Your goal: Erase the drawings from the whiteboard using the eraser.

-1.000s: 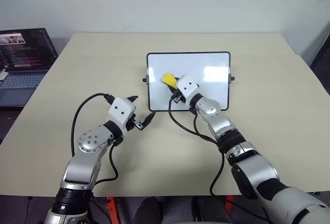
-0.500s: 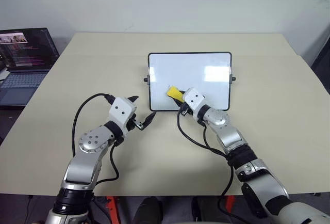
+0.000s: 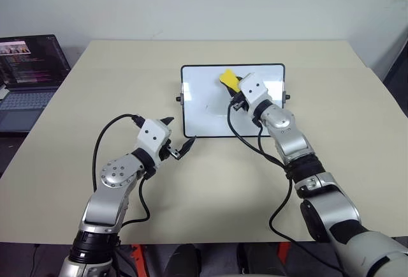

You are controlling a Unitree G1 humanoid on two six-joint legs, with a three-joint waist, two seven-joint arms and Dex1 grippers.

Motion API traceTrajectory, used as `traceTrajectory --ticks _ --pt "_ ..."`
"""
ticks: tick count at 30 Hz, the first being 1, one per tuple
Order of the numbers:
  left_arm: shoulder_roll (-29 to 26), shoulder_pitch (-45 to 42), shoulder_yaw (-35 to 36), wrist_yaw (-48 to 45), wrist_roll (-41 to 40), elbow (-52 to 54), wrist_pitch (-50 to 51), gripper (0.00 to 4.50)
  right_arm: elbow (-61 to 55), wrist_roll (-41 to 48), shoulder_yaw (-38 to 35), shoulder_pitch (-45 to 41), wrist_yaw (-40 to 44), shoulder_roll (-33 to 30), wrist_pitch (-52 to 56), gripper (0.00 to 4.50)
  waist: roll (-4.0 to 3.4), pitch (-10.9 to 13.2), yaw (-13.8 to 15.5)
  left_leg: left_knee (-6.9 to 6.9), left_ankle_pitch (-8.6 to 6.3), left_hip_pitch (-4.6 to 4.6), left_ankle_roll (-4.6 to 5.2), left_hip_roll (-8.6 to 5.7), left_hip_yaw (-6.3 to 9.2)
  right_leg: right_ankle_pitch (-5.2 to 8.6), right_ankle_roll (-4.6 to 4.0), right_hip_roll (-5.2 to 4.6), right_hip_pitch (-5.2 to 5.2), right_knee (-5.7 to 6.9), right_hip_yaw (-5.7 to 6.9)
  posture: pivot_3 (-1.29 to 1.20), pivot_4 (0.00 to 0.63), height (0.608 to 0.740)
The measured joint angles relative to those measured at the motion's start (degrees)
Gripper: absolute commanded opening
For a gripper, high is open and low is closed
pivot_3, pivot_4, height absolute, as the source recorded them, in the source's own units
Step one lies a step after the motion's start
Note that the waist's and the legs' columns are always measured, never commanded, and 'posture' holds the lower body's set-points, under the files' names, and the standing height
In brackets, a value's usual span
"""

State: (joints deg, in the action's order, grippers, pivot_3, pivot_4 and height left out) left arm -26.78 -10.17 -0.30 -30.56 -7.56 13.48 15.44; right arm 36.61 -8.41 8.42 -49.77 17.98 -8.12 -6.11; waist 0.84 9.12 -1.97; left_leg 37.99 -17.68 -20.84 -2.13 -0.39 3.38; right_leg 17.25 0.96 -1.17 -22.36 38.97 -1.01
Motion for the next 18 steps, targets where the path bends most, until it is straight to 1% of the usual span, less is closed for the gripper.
traceTrajectory --ticks 3,6,11,18 --pt "0.0 0.0 0.0 0.0 0.0 0.0 -0.1 4.50 4.9 -1.3 1.7 -0.6 -1.0 1.9 -1.9 1.34 0.00 0.0 0.0 0.00 0.00 0.00 0.00 0.00 -0.01 0.00 0.00 0.00 0.00 0.00 0.00 0.00 0.150 0.740" --pt "0.0 0.1 0.0 0.0 0.0 0.0 -0.2 4.50 6.9 -1.7 2.6 -0.6 -1.3 3.7 -3.7 1.34 0.00 0.0 0.0 0.01 0.00 0.01 0.00 0.00 -0.02 0.00 0.00 0.00 -0.01 0.03 -0.02 0.00 0.150 0.740" --pt "-0.1 1.3 0.1 0.0 0.0 0.1 -0.3 4.50 7.5 -2.1 4.2 0.5 -1.3 5.2 -4.8 1.34 0.00 0.0 0.0 0.02 0.00 0.01 0.00 0.00 0.00 0.00 0.00 0.00 -0.01 0.04 0.00 0.00 0.150 0.740" --pt "-0.3 2.1 0.6 0.2 0.0 1.1 -0.2 4.50 6.7 -3.9 6.5 4.1 -0.9 5.3 -6.8 1.34 0.01 0.0 0.1 0.03 0.00 0.06 0.00 0.01 0.01 0.00 0.00 0.00 0.03 0.06 0.00 0.00 0.150 0.740"
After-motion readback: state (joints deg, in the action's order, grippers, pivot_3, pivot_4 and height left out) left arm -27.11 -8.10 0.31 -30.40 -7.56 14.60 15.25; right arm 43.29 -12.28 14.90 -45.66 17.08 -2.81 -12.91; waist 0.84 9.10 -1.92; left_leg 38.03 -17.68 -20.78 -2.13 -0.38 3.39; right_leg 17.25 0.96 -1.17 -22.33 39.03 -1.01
